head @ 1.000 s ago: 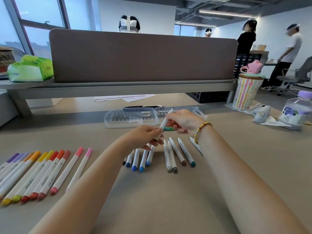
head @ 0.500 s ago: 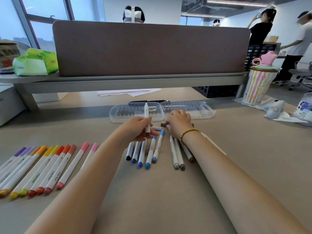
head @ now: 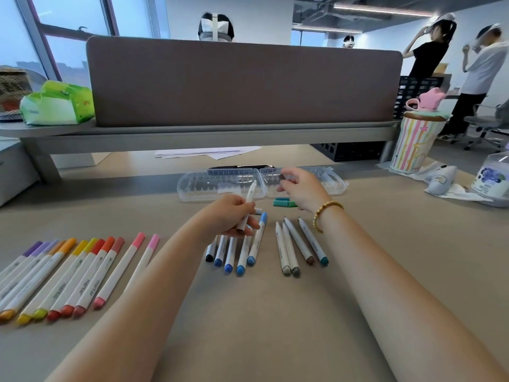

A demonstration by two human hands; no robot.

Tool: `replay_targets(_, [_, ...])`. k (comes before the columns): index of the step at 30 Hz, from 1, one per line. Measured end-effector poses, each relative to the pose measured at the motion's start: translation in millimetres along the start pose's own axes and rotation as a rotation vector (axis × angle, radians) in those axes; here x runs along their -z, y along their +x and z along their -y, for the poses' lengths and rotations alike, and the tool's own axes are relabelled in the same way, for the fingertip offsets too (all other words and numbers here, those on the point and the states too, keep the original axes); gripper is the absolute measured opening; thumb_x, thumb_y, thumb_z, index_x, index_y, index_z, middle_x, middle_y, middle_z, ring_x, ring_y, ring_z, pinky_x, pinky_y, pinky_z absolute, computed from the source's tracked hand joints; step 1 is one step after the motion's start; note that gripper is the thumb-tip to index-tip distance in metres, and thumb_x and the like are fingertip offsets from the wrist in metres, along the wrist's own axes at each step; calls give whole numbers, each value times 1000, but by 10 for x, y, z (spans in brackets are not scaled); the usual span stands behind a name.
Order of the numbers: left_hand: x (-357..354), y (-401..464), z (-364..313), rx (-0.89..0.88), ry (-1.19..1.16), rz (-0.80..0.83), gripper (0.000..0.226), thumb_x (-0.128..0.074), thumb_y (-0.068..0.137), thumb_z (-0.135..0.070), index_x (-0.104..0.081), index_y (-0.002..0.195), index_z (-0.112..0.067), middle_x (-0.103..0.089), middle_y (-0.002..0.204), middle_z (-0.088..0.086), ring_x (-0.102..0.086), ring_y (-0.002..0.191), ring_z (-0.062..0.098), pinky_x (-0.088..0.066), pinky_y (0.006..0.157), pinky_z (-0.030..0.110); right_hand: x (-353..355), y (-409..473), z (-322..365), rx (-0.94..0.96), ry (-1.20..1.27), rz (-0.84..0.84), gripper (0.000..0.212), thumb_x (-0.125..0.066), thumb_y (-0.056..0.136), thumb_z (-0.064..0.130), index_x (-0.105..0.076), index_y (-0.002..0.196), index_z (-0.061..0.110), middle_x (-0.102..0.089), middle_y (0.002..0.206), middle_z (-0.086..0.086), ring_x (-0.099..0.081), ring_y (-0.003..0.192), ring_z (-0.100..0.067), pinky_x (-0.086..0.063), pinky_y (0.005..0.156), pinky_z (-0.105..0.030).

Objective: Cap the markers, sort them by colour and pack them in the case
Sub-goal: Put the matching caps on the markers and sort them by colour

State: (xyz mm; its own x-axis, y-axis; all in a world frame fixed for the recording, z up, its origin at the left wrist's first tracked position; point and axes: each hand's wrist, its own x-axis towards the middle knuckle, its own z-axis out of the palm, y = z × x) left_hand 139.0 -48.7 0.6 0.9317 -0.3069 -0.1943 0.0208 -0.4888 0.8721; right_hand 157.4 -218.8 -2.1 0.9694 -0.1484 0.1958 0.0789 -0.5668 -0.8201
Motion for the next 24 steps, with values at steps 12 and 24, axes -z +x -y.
replay_targets(12, [-217,-31,-58,-44,89,124,29,-30,102,-33,-46,87,-15,-37,58,-2,-30,43,9,-29,36,16,204,-100,-190,-245,617,109,14,-41,99,22,-54,104,20,-71,108,7,-56,98,-12,-32,71,-32])
replay_targets(24, [-222,-21,-53,-30,99,113,27,-31,101,-32,-46,88,-15,-37,59,-2,-30,44,9,-30,38,17,139,-165,-115,-203,454,194,16,-44,98,20,-59,103,16,-71,100,5,-56,86,-9,-33,72,-31])
